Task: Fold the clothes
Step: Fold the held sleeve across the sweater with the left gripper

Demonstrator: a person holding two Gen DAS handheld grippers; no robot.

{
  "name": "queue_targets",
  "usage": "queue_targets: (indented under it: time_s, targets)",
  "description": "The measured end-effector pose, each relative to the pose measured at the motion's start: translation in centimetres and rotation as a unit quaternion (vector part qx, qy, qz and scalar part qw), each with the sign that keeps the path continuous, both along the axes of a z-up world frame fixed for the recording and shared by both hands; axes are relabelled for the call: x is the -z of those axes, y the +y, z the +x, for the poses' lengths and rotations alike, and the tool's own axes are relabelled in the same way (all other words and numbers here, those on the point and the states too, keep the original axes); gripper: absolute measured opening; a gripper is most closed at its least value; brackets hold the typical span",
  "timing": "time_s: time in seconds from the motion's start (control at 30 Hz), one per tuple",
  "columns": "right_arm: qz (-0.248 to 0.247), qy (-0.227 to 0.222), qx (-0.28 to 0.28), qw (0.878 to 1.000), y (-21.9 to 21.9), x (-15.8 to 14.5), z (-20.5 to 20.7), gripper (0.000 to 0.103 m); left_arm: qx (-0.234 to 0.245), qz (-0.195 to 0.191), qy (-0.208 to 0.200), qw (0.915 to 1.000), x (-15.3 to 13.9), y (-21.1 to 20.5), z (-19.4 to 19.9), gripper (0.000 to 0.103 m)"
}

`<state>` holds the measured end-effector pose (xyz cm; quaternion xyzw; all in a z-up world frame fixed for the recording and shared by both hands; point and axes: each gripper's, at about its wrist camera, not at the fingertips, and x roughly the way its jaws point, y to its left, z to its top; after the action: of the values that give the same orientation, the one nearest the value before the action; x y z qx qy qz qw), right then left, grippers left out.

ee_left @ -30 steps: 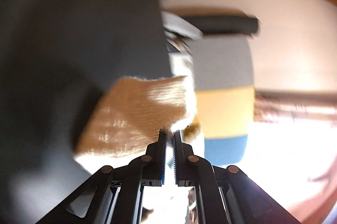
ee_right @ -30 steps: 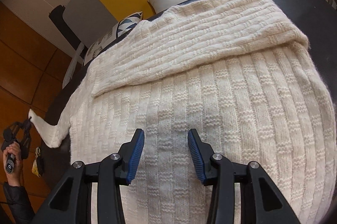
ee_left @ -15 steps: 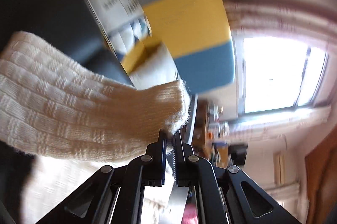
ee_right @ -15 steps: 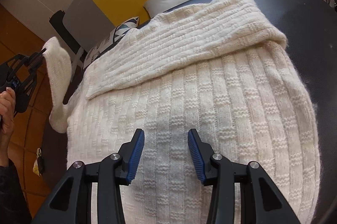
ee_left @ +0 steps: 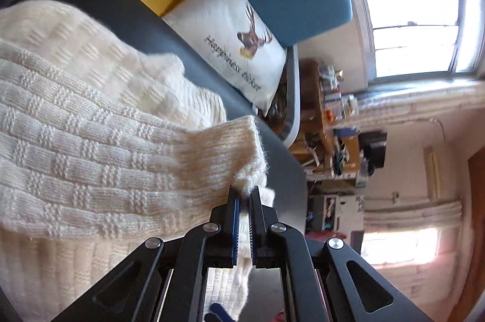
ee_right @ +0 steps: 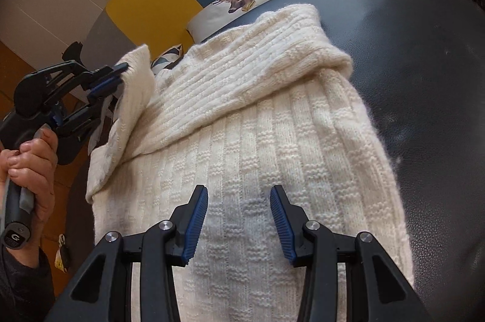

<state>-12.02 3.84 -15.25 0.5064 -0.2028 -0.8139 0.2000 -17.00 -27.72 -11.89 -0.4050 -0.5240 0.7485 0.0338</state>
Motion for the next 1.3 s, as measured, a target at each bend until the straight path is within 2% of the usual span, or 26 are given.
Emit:
queue_targets:
  time_s: [0.07, 0.17, 0.23, 0.33, 0.47, 0.57, 0.63, 0.8, 0.93, 1.1, 1.2, 1.3]
  targets:
    - [-0.009, 0.006, 0.0, 1.0, 0.2, -0.4, -0.5, 0.043, 0.029, -0.009, -0.005, 0.9995, 0.5, 1.6, -0.7, 0.006]
    - [-0.052, -0.001, 0.002, 0.999, 0.7, -0.8, -1.6, 0.044, 0.056, -0.007, -0.03, 0.998, 2.2, 3.0, -1.7, 0.007]
    - [-0.108, -0.016, 0.003, 0.994, 0.9, -0.7, -2.7, 0.044, 0.064, -0.01, -0.036, 0.9972, 2.6, 3.4, -1.5, 0.009]
    - [-0.203, -0.049, 0.009, 0.978, 0.5, 0.1, -4.7, 0.043, 0.067, 0.007, -0.017, 0.9976, 1.9, 2.6, -0.1, 0.015]
    - [-0.225, -0.071, 0.027, 0.971, -1.5, 1.3, -7.6, 0.044, 0.07, -0.005, 0.014, 0.9974, -0.8, 0.3, 2.8, 0.045]
    - [-0.228, -0.091, 0.067, 0.967, -2.1, 2.5, -8.7, 0.046, 0.063, -0.023, 0.027, 0.9974, -2.5, -1.6, 4.3, 0.047]
    - [-0.252, -0.082, 0.076, 0.961, -2.1, 2.7, -9.0, 0.045, 0.057, -0.006, 0.038, 0.9976, -3.1, -3.5, 6.2, 0.047]
    - [-0.259, -0.092, 0.076, 0.958, -3.9, 3.7, -9.6, 0.038, -0.019, 0.042, 0.039, 0.9981, -0.9, -9.1, 12.9, 0.047]
    - [-0.27, -0.109, 0.096, 0.952, -4.9, 5.3, -9.2, 0.038, -0.079, 0.075, 0.024, 0.9938, 2.2, -12.6, 17.8, 0.047]
    - [-0.284, -0.091, 0.099, 0.949, -5.6, 5.8, -9.6, 0.036, -0.133, 0.115, 0.022, 0.9842, 4.8, -15.9, 21.5, 0.047]
    - [-0.278, -0.093, 0.082, 0.953, -6.6, 6.4, -10.0, 0.035, -0.176, 0.149, 0.045, 0.9719, 5.7, -17.5, 22.9, 0.047]
    - [-0.263, -0.091, 0.079, 0.957, -6.8, 6.0, -10.1, 0.035, -0.201, 0.154, 0.043, 0.9664, 6.3, -18.7, 23.7, 0.047]
